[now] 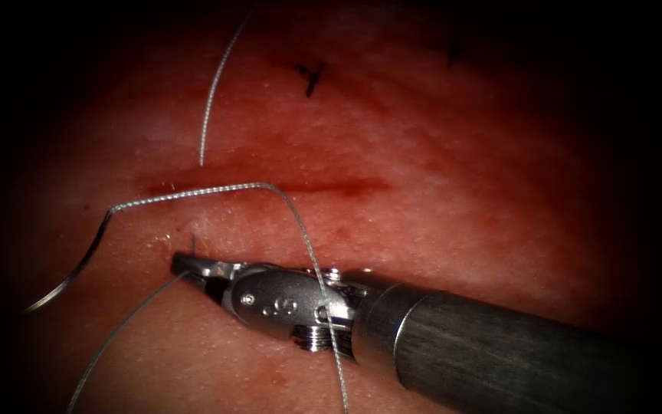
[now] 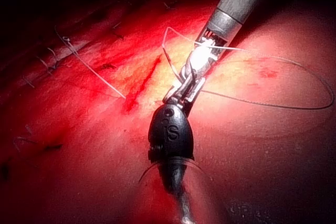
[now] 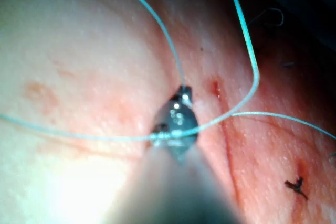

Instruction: Wound Closure

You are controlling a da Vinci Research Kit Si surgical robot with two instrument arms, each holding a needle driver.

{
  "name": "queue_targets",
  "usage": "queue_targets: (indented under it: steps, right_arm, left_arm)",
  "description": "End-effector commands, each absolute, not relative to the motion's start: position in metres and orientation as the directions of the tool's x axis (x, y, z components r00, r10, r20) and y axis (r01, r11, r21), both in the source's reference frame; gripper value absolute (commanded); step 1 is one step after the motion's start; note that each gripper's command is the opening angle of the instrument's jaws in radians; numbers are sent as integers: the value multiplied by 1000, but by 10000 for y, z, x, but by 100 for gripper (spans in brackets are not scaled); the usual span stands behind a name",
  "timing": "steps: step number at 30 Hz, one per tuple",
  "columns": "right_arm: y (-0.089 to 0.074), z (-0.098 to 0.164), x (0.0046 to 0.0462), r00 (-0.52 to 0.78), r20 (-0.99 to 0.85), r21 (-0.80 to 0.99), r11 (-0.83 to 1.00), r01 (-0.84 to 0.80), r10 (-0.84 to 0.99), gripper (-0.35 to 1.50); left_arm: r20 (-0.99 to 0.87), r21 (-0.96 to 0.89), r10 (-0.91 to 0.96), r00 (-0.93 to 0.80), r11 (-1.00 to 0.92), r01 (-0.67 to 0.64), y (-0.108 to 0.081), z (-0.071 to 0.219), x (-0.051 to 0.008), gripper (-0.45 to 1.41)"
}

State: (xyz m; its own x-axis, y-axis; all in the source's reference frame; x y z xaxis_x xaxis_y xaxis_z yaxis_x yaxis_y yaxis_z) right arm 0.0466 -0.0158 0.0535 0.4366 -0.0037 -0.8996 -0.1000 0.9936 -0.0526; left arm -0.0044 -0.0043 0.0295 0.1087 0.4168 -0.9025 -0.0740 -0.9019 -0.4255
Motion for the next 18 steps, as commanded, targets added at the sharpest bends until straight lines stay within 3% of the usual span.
queue_targets:
  steps: [1,17,18]
  right_arm:
    - [-163,526,476,426,-905,-51,994,-94,-6,-35]
    - [-191,473,462,391,-920,-46,998,-48,-24,-35]
    - [-185,475,463,402,-915,-44,998,-55,-18,-6]
  left_arm:
    - [-903,-424,415,110,-902,-74,-41,300,-51,-45]
    - [-907,-416,407,109,-906,-79,-41,305,-55,-45]
    - [-907,-416,407,109,-906,-79,-41,305,-55,-45]
